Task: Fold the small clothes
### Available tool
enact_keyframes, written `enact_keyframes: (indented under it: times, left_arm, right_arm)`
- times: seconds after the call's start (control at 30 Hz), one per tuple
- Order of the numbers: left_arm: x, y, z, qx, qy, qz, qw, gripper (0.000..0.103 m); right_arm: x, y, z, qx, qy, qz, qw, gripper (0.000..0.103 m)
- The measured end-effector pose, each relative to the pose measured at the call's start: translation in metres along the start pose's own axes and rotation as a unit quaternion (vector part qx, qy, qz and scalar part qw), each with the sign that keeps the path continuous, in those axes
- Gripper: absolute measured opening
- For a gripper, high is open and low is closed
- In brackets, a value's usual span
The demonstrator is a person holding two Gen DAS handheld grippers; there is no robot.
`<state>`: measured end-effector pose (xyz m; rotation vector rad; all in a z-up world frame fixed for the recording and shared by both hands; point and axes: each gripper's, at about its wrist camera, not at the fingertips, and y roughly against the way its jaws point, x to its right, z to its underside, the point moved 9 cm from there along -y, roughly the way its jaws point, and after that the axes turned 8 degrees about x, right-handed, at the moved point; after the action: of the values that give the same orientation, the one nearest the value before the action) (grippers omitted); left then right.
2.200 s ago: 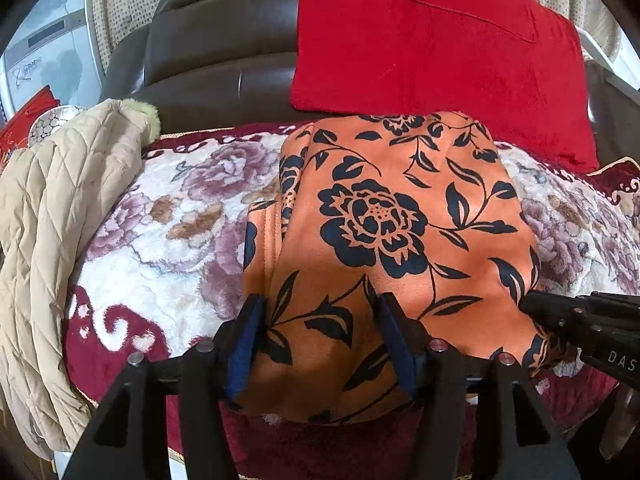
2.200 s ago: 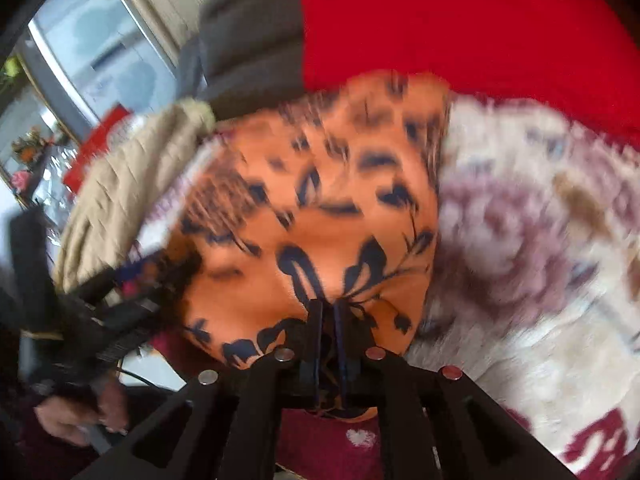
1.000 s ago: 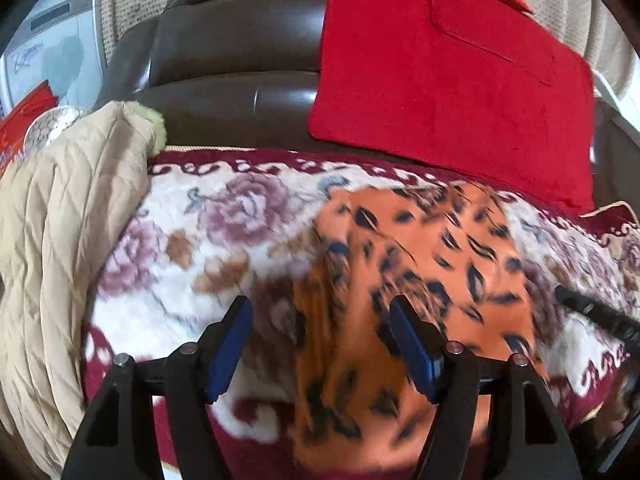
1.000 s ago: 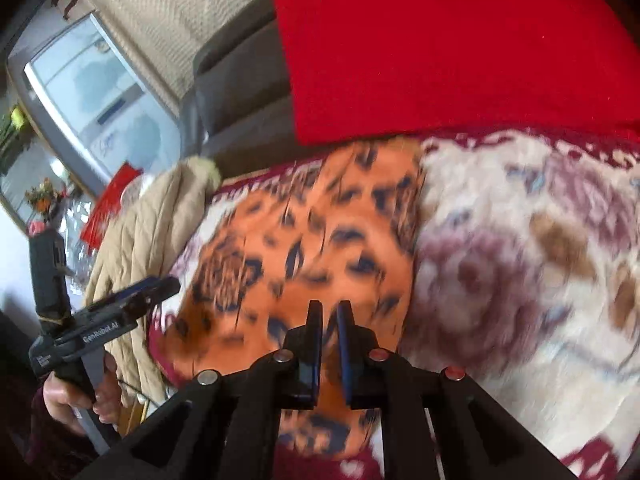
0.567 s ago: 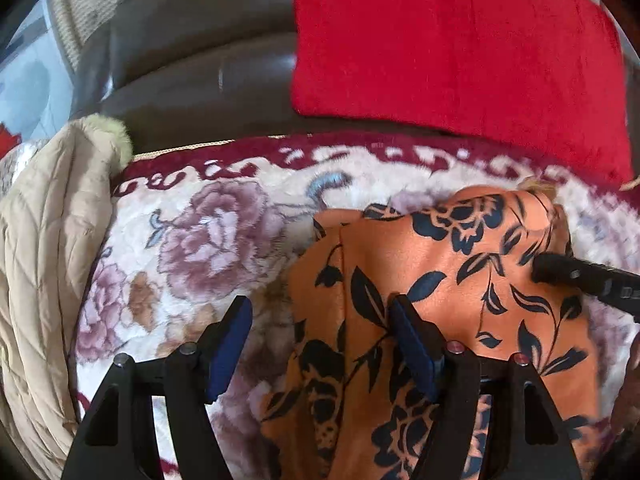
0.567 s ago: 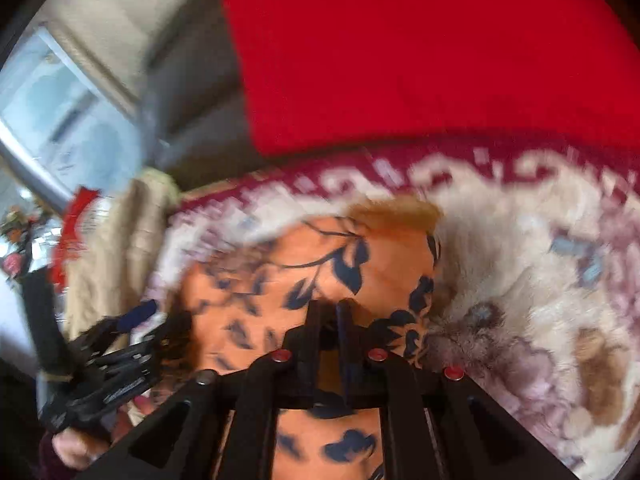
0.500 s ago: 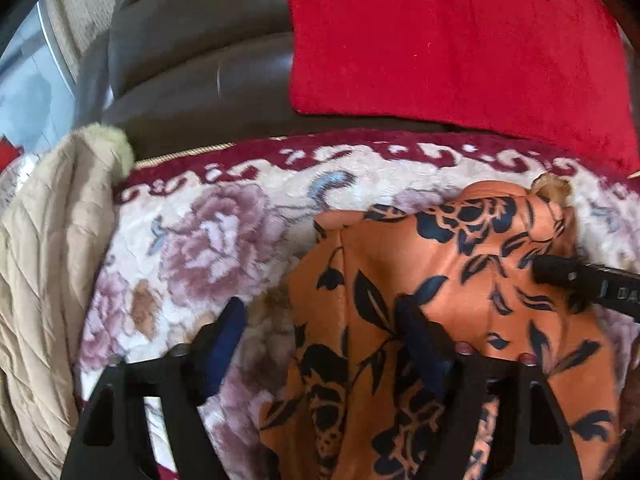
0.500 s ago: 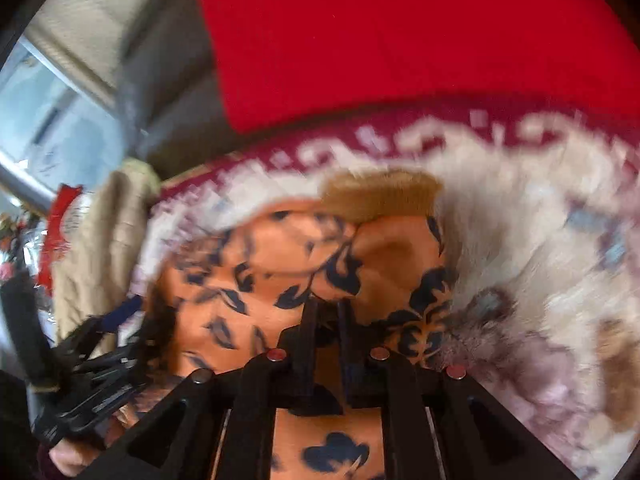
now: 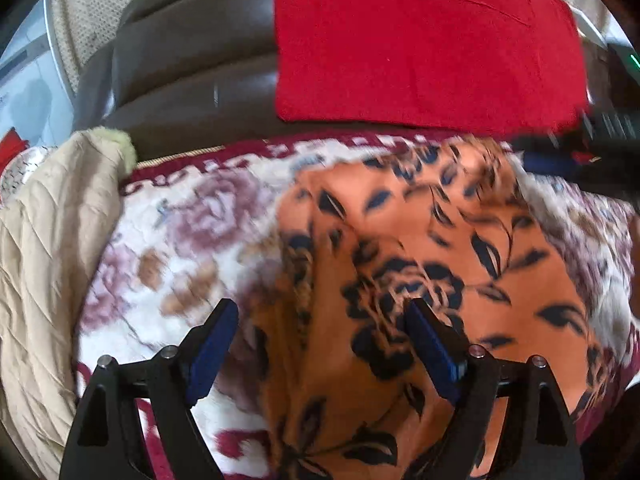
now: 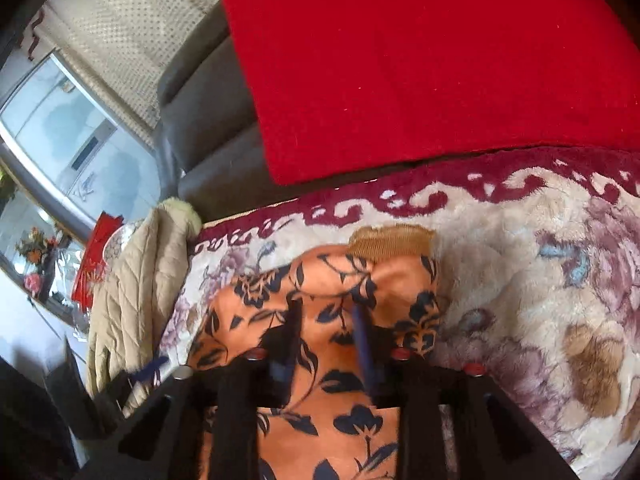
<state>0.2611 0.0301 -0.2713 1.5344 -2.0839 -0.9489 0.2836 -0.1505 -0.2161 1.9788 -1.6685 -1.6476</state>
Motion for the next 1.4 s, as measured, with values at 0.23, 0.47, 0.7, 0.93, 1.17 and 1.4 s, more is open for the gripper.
enact_keyframes:
  times: [0.23, 0.47, 0.7, 0.93, 1.17, 1.4]
  left_arm:
    - [0.007, -0.015, 0.009, -0.010, 0.029, 0.017, 0.9994, 0.091]
    - [0.014, -0.016, 0.011, 0.009, 0.023, 0.002, 0.9997, 0.093]
    - [0.000, 0.029, 0.004, 0.080, 0.032, -0.043, 0.9954, 0.092]
    - [-0.033, 0.049, 0.019, 0.074, 0.084, -0.060, 0.9919, 0.092]
    - [-0.037, 0.033, 0.032, 0.011, 0.099, -0.037, 0.9944, 0.092]
    - [-0.051, 0.061, 0.004, 0.042, 0.095, -0.001, 0.9946, 0.092]
  right_arm:
    - [0.016, -0.049, -0.008, 0.003, -0.020, 0.039, 0.999, 0.064]
    - [0.042, -0.086, -0.010, -0.029, -0.011, 0.086, 0.996, 0.045]
    - [0.026, -0.042, -0.008, -0.005, -0.010, 0.021, 1.000, 0.047]
    - [0.001, 0.024, 0.042, -0.013, 0.047, -0.032, 0.998, 0.047]
    - [-0.007, 0.013, 0.091, -0.059, 0.104, -0.002, 0.993, 0.048]
    - [0.006, 0.042, 0.083, -0.039, 0.015, -0.041, 0.998, 0.061]
